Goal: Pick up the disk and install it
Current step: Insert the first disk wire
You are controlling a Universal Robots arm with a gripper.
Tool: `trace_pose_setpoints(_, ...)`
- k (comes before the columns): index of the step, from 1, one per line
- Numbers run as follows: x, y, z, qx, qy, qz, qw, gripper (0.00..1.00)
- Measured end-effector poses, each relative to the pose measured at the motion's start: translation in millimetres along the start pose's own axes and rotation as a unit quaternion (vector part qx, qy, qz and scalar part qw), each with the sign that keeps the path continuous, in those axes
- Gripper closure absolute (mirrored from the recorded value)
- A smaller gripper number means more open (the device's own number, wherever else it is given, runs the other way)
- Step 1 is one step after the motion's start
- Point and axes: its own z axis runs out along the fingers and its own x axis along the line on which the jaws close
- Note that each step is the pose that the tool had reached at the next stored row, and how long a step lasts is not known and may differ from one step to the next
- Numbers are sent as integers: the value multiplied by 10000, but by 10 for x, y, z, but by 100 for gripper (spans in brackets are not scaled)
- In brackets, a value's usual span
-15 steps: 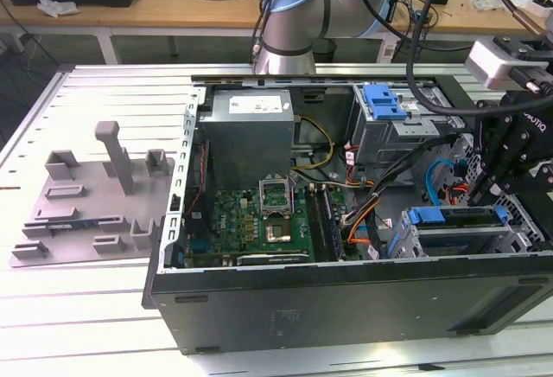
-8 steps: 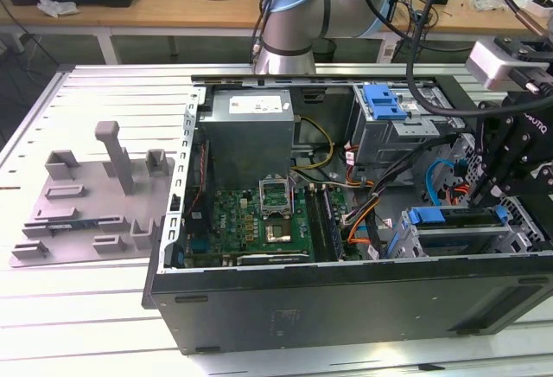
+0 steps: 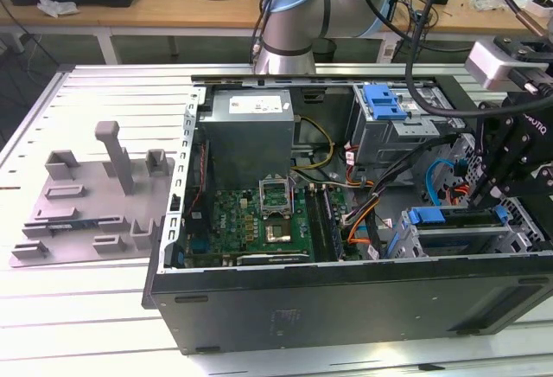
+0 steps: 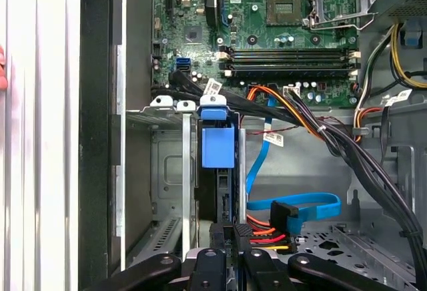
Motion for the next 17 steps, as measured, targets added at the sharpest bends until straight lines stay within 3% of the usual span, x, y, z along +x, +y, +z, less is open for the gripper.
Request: trace_pose_setpoints(17,-12,2,1,7,6,-136,9999,83)
